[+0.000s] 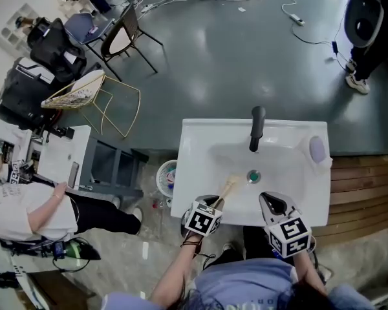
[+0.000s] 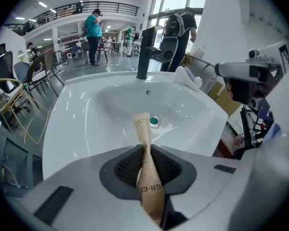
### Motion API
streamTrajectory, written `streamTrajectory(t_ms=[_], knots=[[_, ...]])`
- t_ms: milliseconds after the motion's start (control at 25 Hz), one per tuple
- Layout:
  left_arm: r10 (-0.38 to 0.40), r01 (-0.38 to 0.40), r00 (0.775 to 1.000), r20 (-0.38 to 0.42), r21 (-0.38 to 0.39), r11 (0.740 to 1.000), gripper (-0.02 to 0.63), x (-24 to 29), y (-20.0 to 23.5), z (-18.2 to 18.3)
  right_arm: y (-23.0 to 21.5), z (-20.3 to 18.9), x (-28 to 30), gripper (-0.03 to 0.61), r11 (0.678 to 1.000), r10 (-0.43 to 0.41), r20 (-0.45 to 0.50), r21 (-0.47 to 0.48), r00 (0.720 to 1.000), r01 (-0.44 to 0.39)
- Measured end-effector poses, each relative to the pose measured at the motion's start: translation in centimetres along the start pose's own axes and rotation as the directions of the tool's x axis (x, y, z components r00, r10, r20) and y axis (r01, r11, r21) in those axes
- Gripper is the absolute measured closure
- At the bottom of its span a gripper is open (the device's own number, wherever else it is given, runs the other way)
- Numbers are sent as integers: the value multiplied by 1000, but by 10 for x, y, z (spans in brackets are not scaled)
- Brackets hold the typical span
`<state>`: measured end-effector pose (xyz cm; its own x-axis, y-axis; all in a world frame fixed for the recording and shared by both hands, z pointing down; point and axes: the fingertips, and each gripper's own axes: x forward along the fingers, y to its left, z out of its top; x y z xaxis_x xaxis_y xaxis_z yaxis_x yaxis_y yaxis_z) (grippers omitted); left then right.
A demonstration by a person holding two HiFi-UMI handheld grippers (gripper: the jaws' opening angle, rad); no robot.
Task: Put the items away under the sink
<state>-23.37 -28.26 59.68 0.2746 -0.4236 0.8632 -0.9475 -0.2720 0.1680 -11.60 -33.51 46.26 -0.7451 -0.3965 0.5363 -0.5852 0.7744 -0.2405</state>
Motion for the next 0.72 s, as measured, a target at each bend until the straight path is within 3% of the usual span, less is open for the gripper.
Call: streamTrajectory(t_ms=[360, 720], knots=[[23, -13, 991, 132, -81, 997, 548, -57, -17, -26, 35, -6, -7, 560, 999, 23, 2, -44, 1000, -23], [29, -3, 977, 211, -121, 993, 548, -89, -35, -60, 84, -21, -20, 560, 994, 45, 5, -99, 999, -44]])
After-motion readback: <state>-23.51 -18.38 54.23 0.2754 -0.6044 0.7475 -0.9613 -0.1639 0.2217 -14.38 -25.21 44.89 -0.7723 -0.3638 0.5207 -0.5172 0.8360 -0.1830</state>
